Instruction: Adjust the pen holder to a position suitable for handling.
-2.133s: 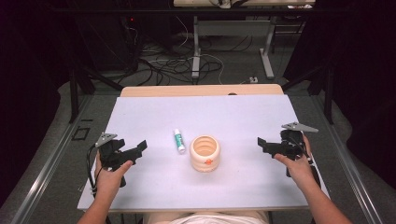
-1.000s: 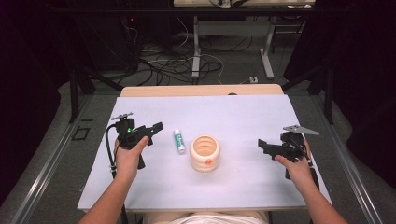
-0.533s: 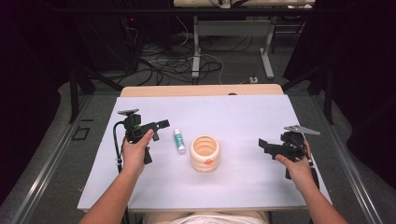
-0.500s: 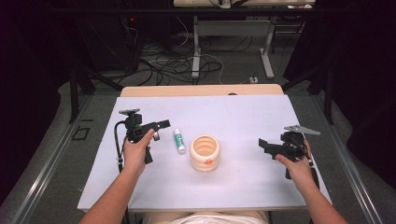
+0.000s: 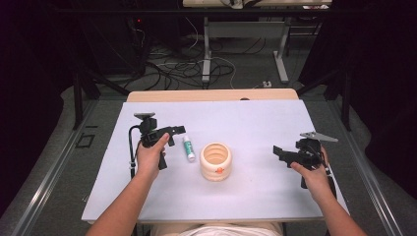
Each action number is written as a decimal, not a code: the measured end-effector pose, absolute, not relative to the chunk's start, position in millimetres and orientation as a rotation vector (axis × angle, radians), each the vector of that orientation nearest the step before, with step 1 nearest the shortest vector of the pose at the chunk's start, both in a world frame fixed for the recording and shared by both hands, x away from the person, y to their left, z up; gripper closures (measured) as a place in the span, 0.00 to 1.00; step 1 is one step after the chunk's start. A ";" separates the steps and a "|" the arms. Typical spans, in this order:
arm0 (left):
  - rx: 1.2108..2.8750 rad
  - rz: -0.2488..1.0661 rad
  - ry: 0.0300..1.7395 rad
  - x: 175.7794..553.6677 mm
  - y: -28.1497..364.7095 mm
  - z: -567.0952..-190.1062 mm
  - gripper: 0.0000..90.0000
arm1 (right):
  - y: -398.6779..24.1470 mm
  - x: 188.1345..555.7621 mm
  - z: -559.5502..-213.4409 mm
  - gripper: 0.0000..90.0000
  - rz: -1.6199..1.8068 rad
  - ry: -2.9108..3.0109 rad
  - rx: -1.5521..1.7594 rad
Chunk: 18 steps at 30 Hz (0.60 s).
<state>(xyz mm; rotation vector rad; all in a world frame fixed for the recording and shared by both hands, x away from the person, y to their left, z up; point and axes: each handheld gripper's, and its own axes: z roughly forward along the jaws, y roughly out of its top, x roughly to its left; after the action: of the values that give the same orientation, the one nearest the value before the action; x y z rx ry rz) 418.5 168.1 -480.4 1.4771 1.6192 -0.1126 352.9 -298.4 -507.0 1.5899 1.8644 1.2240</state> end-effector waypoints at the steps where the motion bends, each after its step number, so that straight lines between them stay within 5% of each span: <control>1: 1.477 -0.113 1.619 418.5 168.1 -480.4 0.32 | -298.6 353.2 -507.6 0.03 1.222 1.864 1.580; 18: 1.548 -0.190 1.781 433.6 145.4 -498.2 0.46 | -297.1 353.1 -508.8 0.05 1.222 1.884 1.586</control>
<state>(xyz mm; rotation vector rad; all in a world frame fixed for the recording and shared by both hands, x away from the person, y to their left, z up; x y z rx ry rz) 433.6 145.4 -498.2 1.5477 1.7812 -0.1902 353.1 -297.1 -508.8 1.5856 1.8842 1.2219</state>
